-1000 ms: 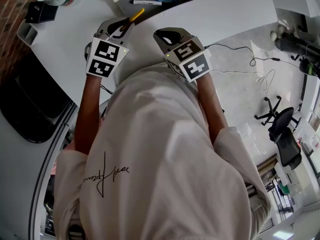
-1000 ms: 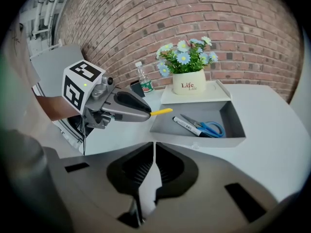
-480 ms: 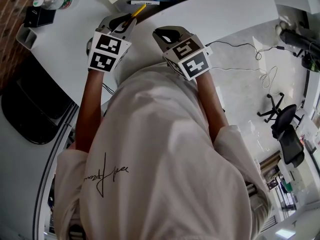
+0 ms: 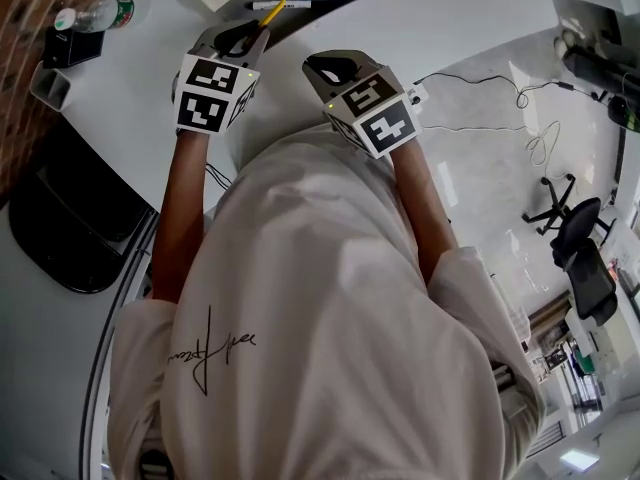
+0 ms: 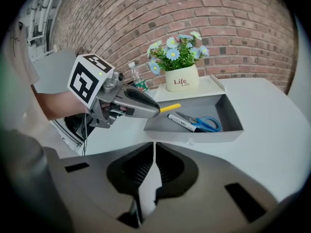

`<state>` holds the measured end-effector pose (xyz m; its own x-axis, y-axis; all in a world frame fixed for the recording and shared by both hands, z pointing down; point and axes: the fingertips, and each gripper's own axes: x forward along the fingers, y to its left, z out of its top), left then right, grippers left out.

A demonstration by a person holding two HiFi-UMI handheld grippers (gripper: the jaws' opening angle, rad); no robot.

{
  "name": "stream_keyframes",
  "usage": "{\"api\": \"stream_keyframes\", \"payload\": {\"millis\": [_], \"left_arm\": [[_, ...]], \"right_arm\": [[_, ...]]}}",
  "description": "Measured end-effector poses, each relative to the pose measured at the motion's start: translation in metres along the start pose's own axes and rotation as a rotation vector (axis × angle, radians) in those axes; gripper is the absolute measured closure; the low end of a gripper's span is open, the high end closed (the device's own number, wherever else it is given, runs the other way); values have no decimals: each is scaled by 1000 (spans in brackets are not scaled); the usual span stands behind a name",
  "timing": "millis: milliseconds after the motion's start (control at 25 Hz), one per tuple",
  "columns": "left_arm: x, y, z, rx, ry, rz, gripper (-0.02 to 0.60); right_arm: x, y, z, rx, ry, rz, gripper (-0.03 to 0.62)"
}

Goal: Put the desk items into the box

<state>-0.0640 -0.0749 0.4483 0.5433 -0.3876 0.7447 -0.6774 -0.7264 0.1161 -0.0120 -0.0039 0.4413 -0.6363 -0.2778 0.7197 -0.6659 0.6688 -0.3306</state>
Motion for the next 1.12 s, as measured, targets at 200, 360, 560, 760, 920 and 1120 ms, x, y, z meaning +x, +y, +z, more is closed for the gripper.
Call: {"api": "stream_keyframes", "payload": {"millis": [200, 360, 560, 760, 920, 1120], "left_arm": [[8, 8, 5, -27, 5, 14, 525], [14, 8, 8, -42, 17, 2, 525], [22, 10, 8, -24, 36, 32, 525], [30, 12, 13, -37, 46, 39, 525], [38, 13, 13, -38, 70, 31, 525], [44, 14, 17, -56, 81, 29, 525]], "right_arm": [[1, -6, -3, 25, -1, -7, 559], [1, -8, -3, 38, 0, -7, 559], [3, -11, -3, 48, -6, -4, 559], [3, -16, -4, 59, -8, -9, 559], [2, -20, -6, 73, -8, -17, 559], [2, -24, -10, 90, -1, -18, 559]]}}
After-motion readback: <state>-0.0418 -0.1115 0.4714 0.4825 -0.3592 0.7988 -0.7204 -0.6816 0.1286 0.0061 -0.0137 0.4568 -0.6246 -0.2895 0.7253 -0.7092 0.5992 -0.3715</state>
